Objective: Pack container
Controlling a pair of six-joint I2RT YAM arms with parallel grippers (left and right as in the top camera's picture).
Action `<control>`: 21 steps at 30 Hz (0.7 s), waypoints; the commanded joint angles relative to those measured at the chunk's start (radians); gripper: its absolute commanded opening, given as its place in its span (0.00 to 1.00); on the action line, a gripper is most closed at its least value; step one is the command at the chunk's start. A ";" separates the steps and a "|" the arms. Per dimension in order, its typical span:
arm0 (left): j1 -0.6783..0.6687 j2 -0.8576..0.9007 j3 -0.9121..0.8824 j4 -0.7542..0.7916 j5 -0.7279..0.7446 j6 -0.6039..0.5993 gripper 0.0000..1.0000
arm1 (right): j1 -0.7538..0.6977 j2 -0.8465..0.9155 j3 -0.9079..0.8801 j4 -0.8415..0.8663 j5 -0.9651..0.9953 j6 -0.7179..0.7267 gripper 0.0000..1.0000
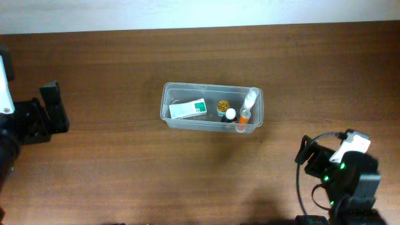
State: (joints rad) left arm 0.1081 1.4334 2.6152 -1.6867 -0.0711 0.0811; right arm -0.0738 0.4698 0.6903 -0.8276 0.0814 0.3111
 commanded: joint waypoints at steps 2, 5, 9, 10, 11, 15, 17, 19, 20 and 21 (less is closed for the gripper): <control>0.006 -0.001 -0.001 0.000 0.003 -0.017 1.00 | 0.007 -0.183 -0.223 0.094 -0.037 -0.105 0.98; 0.006 -0.001 -0.001 0.000 0.003 -0.017 1.00 | 0.008 -0.296 -0.338 0.115 -0.056 -0.105 0.98; 0.006 -0.001 -0.001 0.000 0.003 -0.017 1.00 | 0.008 -0.443 -0.446 0.114 -0.064 -0.106 0.98; 0.006 -0.001 -0.001 0.000 0.003 -0.017 1.00 | 0.008 -0.468 -0.464 0.114 -0.065 -0.105 0.98; 0.006 -0.001 -0.001 0.000 0.003 -0.016 1.00 | 0.008 -0.467 -0.478 0.123 -0.066 -0.106 0.99; 0.006 -0.001 -0.001 0.000 0.003 -0.017 1.00 | 0.008 -0.467 -0.513 0.148 -0.064 -0.106 0.98; 0.006 -0.001 -0.001 0.000 0.003 -0.017 1.00 | 0.008 -0.467 -0.528 0.149 -0.063 -0.105 0.98; 0.006 -0.001 -0.001 0.000 0.003 -0.017 1.00 | 0.008 -0.466 -0.533 0.144 -0.063 -0.105 0.98; 0.006 -0.001 -0.001 0.000 0.003 -0.017 1.00 | 0.008 -0.466 -0.533 0.144 -0.063 -0.105 0.98; 0.006 -0.001 -0.001 0.000 0.003 -0.017 1.00 | 0.008 -0.464 -0.533 0.144 -0.063 -0.105 0.98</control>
State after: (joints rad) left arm 0.1081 1.4334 2.6152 -1.6871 -0.0711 0.0811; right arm -0.0719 0.0147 0.1661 -0.6868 0.0242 0.2123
